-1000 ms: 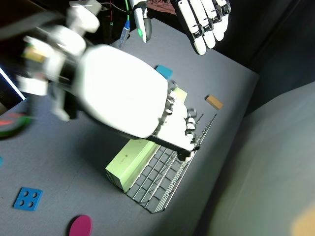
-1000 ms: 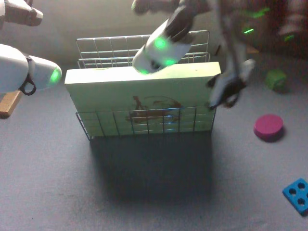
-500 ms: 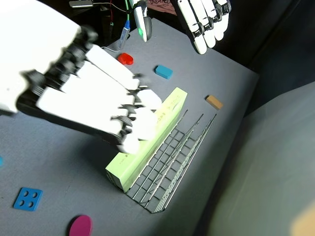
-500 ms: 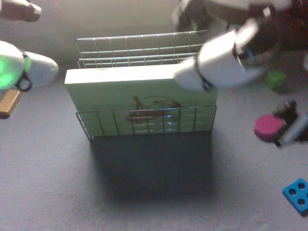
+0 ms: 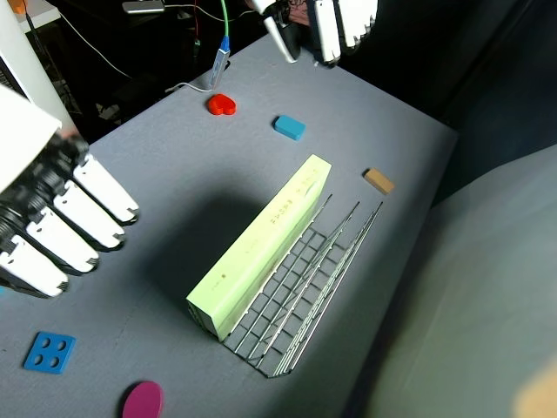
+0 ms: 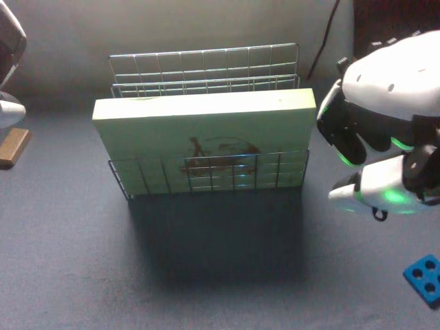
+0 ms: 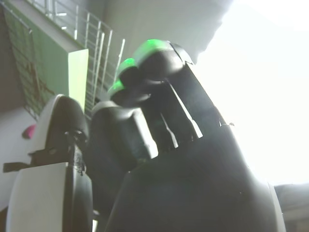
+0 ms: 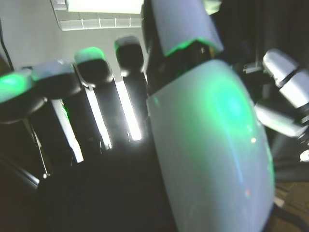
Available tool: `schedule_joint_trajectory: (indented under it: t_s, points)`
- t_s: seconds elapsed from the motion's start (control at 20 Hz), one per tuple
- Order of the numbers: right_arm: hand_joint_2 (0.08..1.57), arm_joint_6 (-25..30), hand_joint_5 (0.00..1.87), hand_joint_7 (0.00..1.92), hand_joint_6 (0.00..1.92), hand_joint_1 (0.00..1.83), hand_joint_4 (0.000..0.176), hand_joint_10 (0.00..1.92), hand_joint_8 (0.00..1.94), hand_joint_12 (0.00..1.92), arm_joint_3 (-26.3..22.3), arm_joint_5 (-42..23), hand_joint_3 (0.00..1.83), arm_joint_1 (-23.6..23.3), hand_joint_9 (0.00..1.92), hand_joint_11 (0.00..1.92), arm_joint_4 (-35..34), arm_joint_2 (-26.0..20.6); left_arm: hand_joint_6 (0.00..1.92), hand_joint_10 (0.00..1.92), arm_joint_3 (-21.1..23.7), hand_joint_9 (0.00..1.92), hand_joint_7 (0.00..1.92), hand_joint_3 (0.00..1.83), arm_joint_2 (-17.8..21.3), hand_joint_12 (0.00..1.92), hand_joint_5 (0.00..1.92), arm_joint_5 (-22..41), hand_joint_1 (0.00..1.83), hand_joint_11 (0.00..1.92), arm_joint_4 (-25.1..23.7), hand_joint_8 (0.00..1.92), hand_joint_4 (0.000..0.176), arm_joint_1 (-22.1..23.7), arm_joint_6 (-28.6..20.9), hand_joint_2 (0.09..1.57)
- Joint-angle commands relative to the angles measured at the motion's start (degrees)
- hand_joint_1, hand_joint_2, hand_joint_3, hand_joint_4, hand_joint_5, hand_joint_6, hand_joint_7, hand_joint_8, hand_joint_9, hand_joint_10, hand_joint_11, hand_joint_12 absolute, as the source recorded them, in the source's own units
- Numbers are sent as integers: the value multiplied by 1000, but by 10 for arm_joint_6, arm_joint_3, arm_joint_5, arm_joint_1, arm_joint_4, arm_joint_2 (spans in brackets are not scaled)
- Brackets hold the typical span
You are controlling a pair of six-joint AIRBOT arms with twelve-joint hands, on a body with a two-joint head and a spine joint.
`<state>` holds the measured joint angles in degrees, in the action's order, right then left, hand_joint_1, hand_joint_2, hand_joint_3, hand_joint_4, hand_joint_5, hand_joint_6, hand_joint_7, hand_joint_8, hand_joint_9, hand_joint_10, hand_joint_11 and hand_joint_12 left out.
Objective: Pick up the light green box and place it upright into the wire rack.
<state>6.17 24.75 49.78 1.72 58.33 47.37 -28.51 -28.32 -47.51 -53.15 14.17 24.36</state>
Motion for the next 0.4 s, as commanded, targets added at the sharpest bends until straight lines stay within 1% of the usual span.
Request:
schedule_joint_trajectory:
  t_s: [0.0,0.05,0.1,0.2,0.35]
  points:
    - [1240,3,1183,1341,1921,753,0,1921,1941,1921,-1,-32,7,-7,1541,1696,50,-2,1921,1921,2,1397,1373,0,1,1921,1286,33,739,1467,-39,1921,43,11,2,1223]
    - [1297,3,1248,1436,1921,706,100,1921,1941,1921,0,-34,0,-7,1640,1774,50,-5,1921,1921,2,1496,1455,2,1,1921,1355,33,697,1571,-39,1921,171,11,1,1250]
    - [1356,3,1274,1464,1921,688,173,1921,1941,1921,0,-33,10,-7,1655,1795,51,-6,1921,1921,2,1535,1497,12,1,1921,1378,32,637,1635,-39,1921,176,12,1,1291]
    - [1388,2,1275,1463,1921,698,176,1921,1941,1921,-1,-30,13,-7,1648,1798,52,-9,1921,1921,4,1528,1505,17,1,1921,1377,30,599,1648,-39,1921,176,12,1,1325]
    - [1395,9,1277,1462,1921,721,176,1921,1941,1921,-1,-43,7,1,1639,1786,69,-12,1921,1921,3,1536,1513,9,1,1921,1375,26,620,1651,-39,1921,176,12,1,1327]
